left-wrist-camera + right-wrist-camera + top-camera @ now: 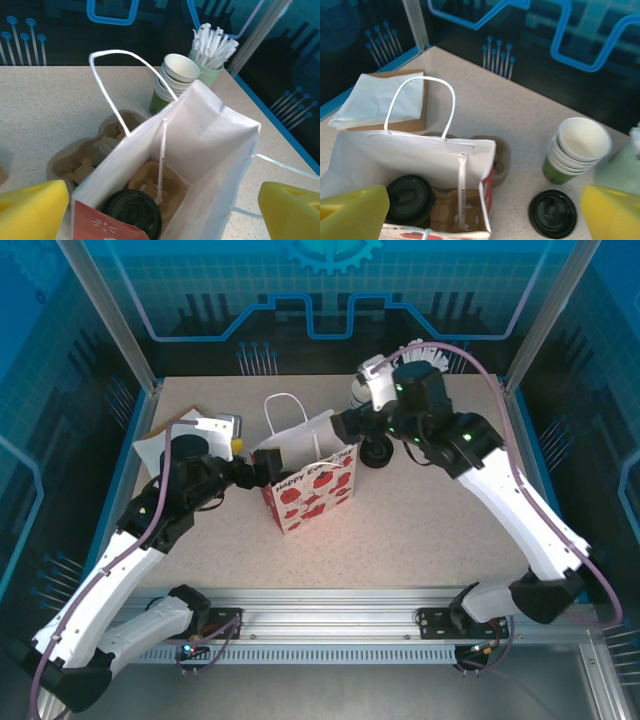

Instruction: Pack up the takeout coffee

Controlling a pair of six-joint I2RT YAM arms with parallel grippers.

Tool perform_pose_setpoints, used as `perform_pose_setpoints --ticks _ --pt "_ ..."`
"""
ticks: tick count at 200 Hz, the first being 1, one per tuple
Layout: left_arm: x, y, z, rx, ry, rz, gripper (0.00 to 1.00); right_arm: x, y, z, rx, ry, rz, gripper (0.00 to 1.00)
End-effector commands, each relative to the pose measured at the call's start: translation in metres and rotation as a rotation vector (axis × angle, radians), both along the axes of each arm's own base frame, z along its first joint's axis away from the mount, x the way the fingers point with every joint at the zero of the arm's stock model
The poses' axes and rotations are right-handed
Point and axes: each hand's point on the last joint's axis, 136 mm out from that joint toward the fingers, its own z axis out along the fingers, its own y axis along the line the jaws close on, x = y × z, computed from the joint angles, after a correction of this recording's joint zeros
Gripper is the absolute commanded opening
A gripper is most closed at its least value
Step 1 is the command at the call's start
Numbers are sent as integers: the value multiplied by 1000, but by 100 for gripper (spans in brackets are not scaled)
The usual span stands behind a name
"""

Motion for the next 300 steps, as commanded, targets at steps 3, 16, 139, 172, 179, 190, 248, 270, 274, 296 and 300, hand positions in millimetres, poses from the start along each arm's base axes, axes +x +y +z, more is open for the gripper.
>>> perform_pose_setpoints --ticks 3,16,139,172,179,190,248,270,274,296,300 --pt "8 23 8 3 -23 122 99 -7 -29 -6 -66 -16 -99 100" --pt "9 28 10 3 -22 148 99 -11 -36 -7 -66 -16 -118 100" --pt "20 138 -15 -156 174 529 99 -30 -53 -63 193 109 -5 100" --pt "27 196 -49 -137 304 727 99 -34 -37 -90 226 173 53 100" --pt "30 205 -58 -127 333 744 99 -35 -33 -97 224 181 68 99" --pt "34 217 -73 -103 390 761 99 -35 -30 -107 214 185 71 98" --pt "58 213 -136 88 627 530 94 -32 -27 -134 177 208 65 98" --pt "61 203 -152 140 660 398 90 -33 -25 -136 181 213 73 98" --pt "62 202 -156 144 670 384 90 -33 -25 -138 180 216 74 98" --pt "67 207 -175 207 717 346 86 -33 -22 -141 185 231 81 98" --pt "68 207 -178 218 725 328 85 -33 -21 -142 188 236 86 98"
